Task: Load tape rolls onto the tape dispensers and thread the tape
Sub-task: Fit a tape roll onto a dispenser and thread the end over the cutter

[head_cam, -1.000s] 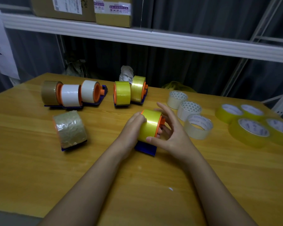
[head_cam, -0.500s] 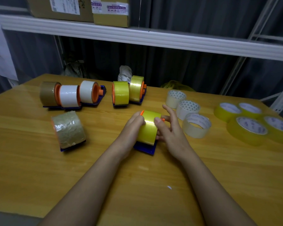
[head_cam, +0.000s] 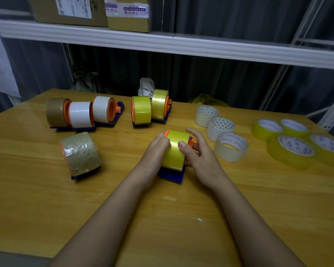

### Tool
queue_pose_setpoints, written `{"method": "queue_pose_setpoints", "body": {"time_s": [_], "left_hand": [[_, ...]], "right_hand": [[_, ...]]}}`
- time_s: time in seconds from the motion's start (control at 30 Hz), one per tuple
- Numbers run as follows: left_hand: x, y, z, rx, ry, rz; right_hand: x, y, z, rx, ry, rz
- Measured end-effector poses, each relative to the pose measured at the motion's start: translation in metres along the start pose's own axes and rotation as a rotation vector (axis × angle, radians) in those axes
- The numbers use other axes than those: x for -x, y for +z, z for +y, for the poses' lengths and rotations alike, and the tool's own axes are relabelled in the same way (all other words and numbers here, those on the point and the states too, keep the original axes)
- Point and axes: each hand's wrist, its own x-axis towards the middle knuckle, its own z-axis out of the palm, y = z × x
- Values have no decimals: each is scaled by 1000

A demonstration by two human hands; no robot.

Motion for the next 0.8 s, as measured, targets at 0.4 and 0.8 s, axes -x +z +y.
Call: {"method": "queue_pose_setpoints", "body": {"time_s": [0.4,0.8], "left_hand": [[-5,-2,-3,54,0,63],[-6,-3,-7,63,22,63]], "right_hand": [[3,0,-4,-13,-44,-27],[2,-2,-1,-55,-102,-100]]}}
